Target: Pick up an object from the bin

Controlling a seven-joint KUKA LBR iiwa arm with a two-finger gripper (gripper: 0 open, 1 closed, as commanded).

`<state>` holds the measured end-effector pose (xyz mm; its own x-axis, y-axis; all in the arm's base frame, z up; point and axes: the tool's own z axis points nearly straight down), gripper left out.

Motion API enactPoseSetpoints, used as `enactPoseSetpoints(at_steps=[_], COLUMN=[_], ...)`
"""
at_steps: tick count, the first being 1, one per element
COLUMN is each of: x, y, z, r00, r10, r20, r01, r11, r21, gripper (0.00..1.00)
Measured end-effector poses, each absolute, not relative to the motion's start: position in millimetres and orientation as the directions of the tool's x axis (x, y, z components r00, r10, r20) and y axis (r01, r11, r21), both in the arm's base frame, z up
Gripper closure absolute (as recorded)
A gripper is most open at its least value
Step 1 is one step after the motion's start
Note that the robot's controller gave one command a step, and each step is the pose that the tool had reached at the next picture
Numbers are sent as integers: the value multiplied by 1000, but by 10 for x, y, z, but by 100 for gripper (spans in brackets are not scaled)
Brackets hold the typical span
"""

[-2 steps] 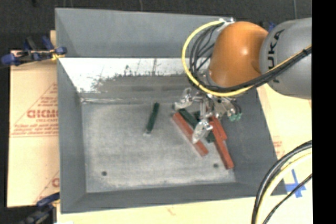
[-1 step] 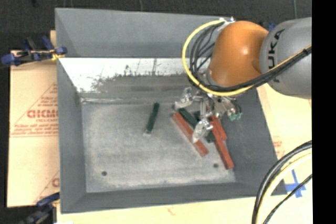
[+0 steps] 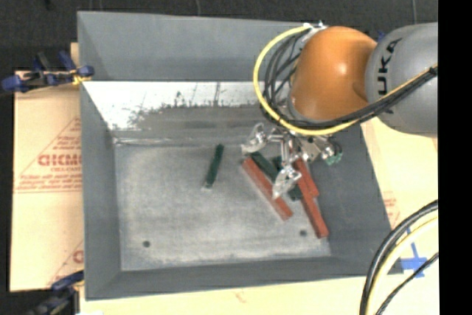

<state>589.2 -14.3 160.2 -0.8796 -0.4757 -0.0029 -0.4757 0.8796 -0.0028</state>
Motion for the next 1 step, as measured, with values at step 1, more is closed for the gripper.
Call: enactPoseSetpoints(at_steps=[1], x=[6013], y=[-524], z=[1162], r00=[-803], r10=[-596], r20=[-10], r01=[-596], r11=[803], r21=[-9], gripper=[0])
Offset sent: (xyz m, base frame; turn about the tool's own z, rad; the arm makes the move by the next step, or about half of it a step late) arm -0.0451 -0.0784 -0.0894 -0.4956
